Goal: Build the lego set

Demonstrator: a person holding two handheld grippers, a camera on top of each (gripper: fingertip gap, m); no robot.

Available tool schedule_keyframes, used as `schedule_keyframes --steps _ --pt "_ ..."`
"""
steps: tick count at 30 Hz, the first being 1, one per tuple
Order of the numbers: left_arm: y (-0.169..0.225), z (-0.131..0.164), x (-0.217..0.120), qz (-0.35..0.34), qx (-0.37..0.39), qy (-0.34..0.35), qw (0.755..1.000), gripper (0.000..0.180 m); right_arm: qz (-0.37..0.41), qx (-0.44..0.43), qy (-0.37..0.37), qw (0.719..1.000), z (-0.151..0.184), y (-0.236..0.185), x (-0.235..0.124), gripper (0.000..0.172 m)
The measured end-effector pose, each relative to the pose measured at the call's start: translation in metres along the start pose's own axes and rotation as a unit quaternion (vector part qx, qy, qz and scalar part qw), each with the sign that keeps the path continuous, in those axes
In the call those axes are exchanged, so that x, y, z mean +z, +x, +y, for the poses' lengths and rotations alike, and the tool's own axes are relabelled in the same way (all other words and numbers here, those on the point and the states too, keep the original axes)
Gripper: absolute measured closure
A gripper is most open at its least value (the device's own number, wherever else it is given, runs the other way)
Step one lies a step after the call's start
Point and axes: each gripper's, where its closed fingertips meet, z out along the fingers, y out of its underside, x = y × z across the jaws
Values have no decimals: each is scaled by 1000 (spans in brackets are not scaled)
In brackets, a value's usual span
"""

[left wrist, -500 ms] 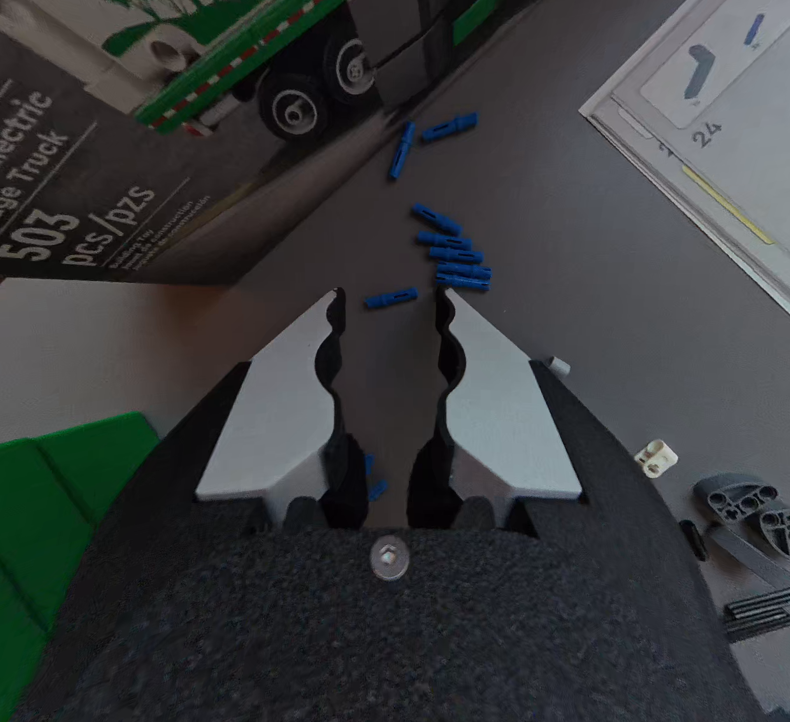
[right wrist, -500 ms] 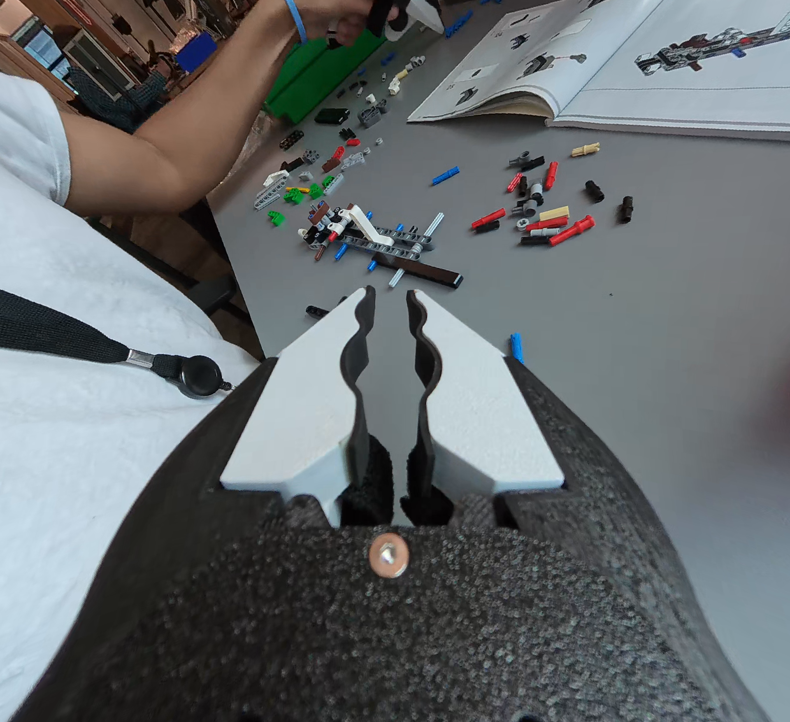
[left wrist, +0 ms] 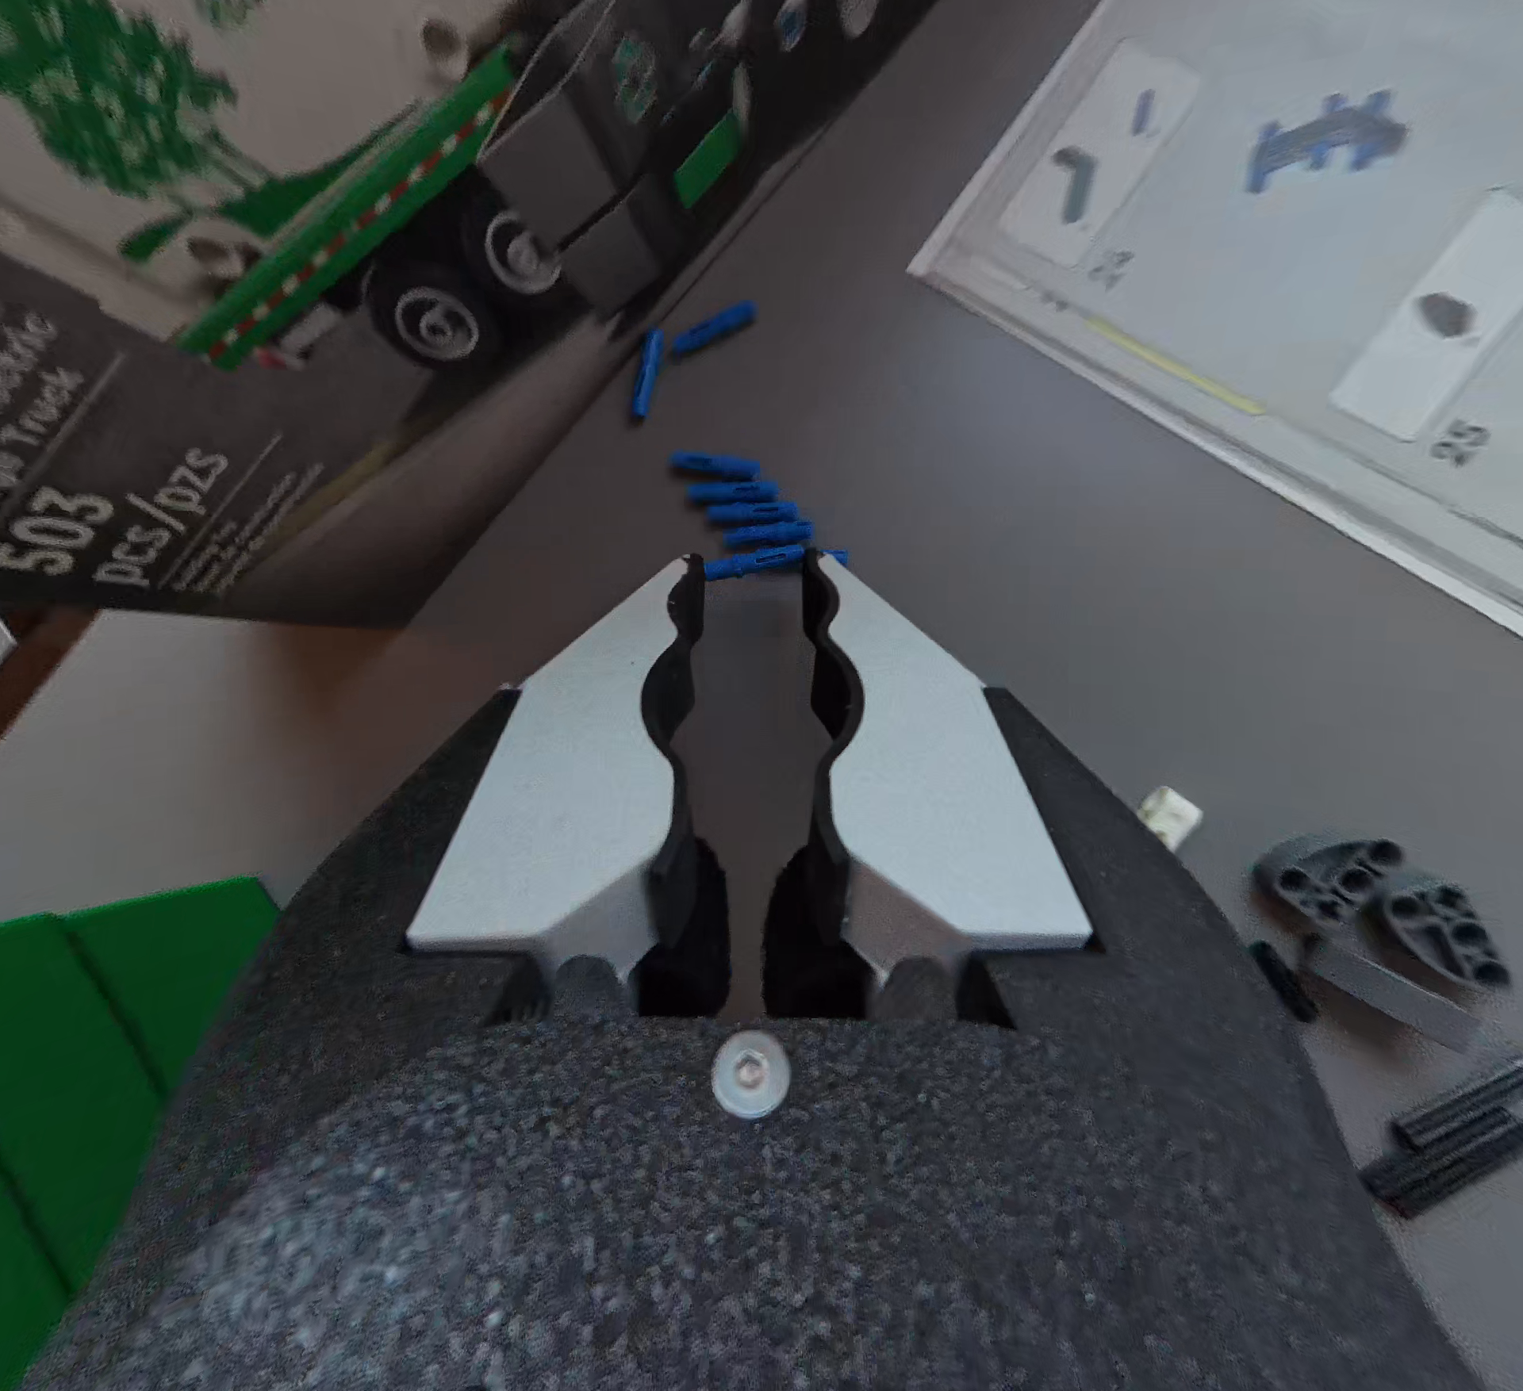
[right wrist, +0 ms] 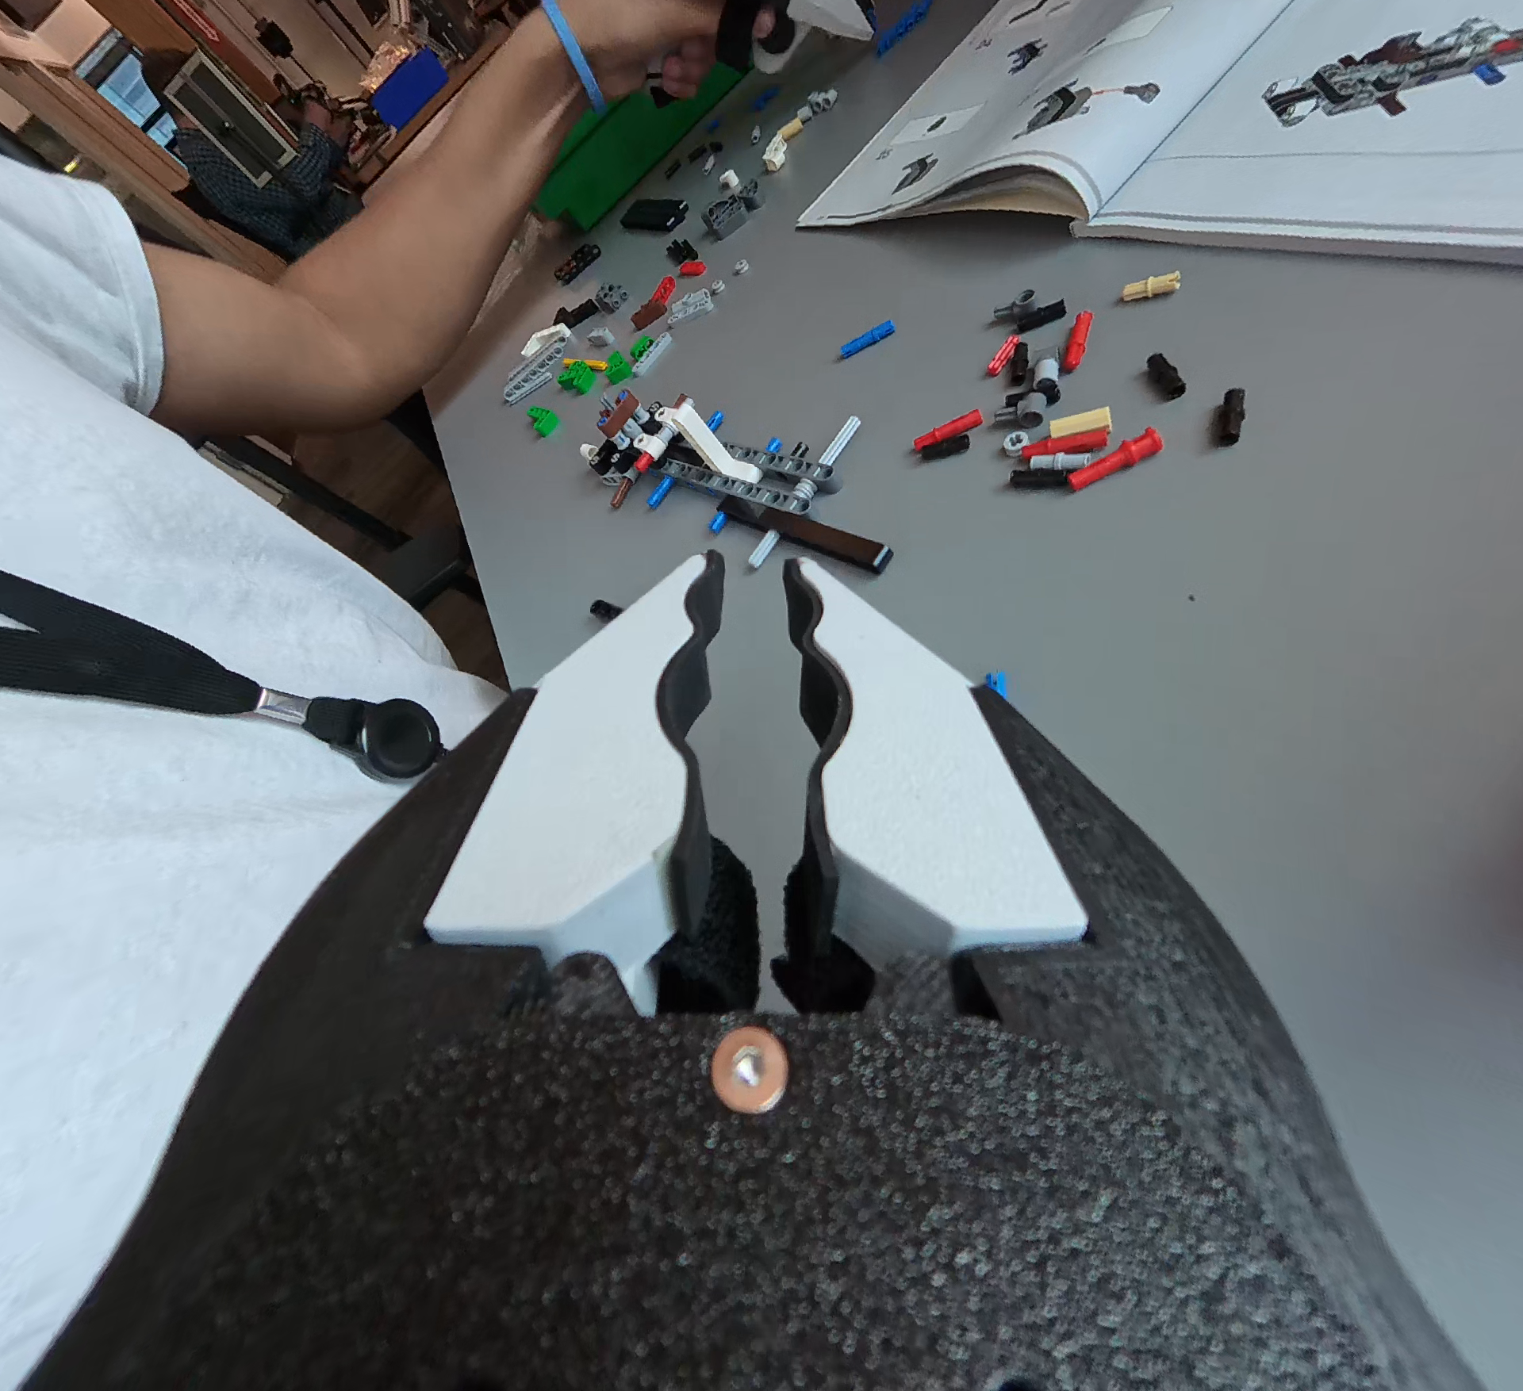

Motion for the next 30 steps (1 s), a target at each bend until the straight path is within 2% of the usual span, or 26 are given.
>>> schedule_keyframes --steps 2,4,6,9,11,13,16,19,21,25,26,28,30 --pt "23 -21 -20 -4 57 55 997 158 -8 -1 15 1000 -12 -4 4 158" --pt "69 -49 -48 14 130 133 982 158 -8 7 35 999 -30 -3 13 159" --pt "133 -76 -78 46 204 212 955 159 -20 28 60 998 -53 -4 28 158" --pt "226 -99 -109 67 320 285 901 158 -93 90 73 989 -85 -18 59 151" --pt "273 -108 -124 82 362 318 872 159 -161 111 48 980 -93 -34 77 148" --pt "303 -114 -135 100 377 343 855 158 -182 118 37 976 -95 -40 90 148" --pt "321 -121 -144 107 372 369 845 159 -198 135 34 970 -92 -45 96 147" --pt "330 -119 -142 119 370 372 843 158 -203 153 67 965 -95 -42 86 159" --pt "336 -117 -139 117 382 370 839 158 -207 156 81 962 -95 -44 80 160" --pt "347 -115 -137 115 398 368 832 159 -209 156 65 963 -86 -48 79 161" --pt "349 -115 -137 117 399 368 832 158 -201 156 60 965 -84 -47 80 168" --pt "353 -113 -135 126 395 362 835 158 -185 141 53 971 -80 -46 78 168" --pt "354 -106 -126 151 374 330 854 160 -154 126 29 980 -71 -40 74 168"
